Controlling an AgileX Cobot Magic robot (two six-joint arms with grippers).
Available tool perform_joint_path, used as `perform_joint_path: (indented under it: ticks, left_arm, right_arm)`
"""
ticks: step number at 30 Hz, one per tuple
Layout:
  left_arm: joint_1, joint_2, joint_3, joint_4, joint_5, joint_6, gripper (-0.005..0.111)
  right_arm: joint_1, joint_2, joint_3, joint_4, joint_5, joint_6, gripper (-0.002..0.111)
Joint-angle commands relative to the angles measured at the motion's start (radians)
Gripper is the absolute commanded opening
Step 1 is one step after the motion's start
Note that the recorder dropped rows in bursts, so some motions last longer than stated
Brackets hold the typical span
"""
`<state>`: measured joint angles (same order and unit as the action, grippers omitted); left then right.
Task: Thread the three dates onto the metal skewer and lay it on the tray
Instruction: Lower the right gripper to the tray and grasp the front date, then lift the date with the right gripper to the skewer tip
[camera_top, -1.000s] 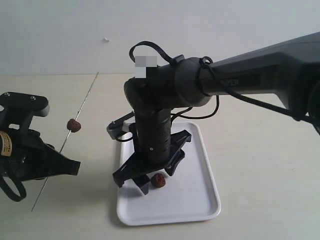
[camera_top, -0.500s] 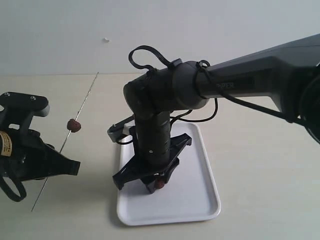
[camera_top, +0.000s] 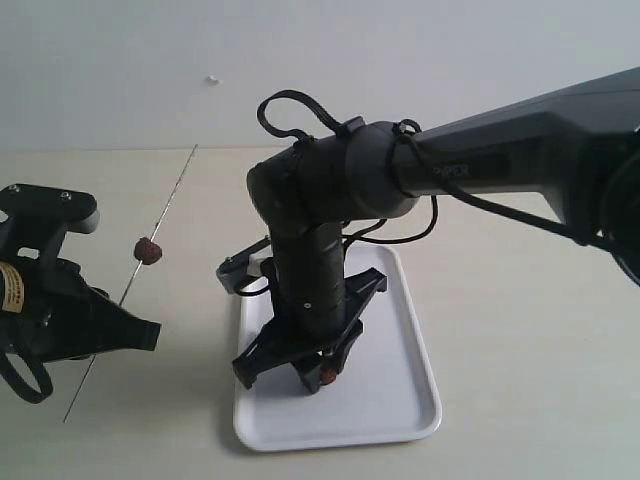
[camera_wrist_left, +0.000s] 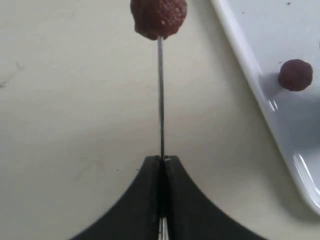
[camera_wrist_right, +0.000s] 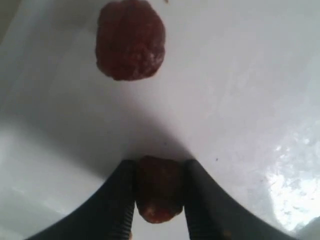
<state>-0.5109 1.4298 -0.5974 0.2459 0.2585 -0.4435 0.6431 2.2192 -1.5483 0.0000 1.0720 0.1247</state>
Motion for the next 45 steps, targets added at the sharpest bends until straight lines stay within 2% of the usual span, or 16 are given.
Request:
perform_joint_path:
  ticks: [1, 12, 19, 22, 28, 32, 33, 36, 40, 45]
  left_arm:
    - [0.002, -0.010, 0.004, 0.004, -0.012, -0.003, 0.000]
    - [0.002, -0.010, 0.004, 0.004, -0.006, 0.016, 0.000]
    - [0.002, -0.010, 0.004, 0.004, -0.004, 0.021, 0.000]
    - [0.002, -0.010, 0.004, 0.004, -0.005, 0.020, 0.000]
    - [-0.002, -0.010, 0.004, 0.004, -0.005, 0.032, 0.000]
    - [-0.044, -0.010, 0.004, 0.004, 0.011, 0.131, 0.000]
    - [-0.075, -0.010, 0.004, 0.004, 0.008, 0.183, 0.000]
    - [-0.119, -0.010, 0.004, 0.006, -0.036, 0.298, 0.000]
    - [-0.119, -0.010, 0.004, 0.040, -0.089, 0.423, 0.000]
    - [-0.116, 0.024, 0.004, 0.162, -0.198, 0.444, 0.000]
  right_arm:
    - [0.003, -0.002, 0.006, 0.000, 0.010, -0.029, 0.032]
    - [-0.008, -0.087, 0.006, -0.040, 0.114, -0.173, 0.029]
    - [-0.136, -0.188, 0.006, 0.011, 0.135, -0.286, 0.028]
    - [-0.214, -0.220, 0.006, 0.127, 0.132, -0.373, 0.028]
    - [-0.455, -0.229, 0.006, 0.638, 0.149, -0.754, 0.028]
    - [-0.541, -0.229, 0.006, 0.793, 0.149, -0.857, 0.028]
    - [-0.583, -0.229, 0.006, 0.842, 0.149, -0.883, 0.028]
    - [-0.645, -0.229, 0.006, 0.848, 0.149, -0.893, 0.028]
    - [-0.675, -0.229, 0.006, 0.884, 0.149, -0.882, 0.028]
    - [-0.675, -0.229, 0.006, 1.034, 0.149, -0.882, 0.028]
